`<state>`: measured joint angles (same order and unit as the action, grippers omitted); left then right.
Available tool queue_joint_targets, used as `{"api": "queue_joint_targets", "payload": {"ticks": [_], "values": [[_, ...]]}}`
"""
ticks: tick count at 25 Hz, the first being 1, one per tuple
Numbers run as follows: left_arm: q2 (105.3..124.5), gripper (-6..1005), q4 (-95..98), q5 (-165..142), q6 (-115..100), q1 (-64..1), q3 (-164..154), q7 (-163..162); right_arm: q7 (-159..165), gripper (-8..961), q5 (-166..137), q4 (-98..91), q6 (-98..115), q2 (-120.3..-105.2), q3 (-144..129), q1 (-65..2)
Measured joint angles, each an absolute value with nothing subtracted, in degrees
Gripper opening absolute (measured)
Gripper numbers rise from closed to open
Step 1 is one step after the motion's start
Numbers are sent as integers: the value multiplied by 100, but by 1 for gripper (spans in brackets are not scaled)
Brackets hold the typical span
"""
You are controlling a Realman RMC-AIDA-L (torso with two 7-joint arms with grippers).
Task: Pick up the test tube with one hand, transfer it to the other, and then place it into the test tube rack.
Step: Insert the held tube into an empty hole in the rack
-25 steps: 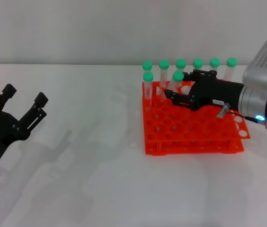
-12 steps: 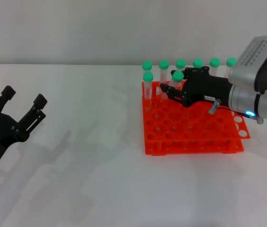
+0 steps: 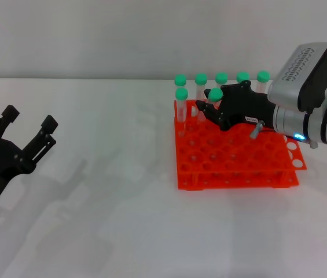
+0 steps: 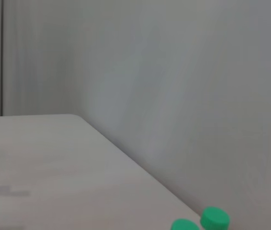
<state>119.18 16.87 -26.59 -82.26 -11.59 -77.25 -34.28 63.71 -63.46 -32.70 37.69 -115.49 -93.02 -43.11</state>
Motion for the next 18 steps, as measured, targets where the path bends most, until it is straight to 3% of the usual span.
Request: {"api": "queue_joint_targets", "payload": {"ticks": [7,18], "values": [[11918,893,1687,-2658,-8233,-1160,-7726,-3428,6371,264,-6346,-3262,3770,-11548,-9298,-4310],[11918,893,1687,-2693,-8253,-1202,-7727,-3428,6383,266,-6346,-3252,3768,-11565,-9464,-4489]]}}
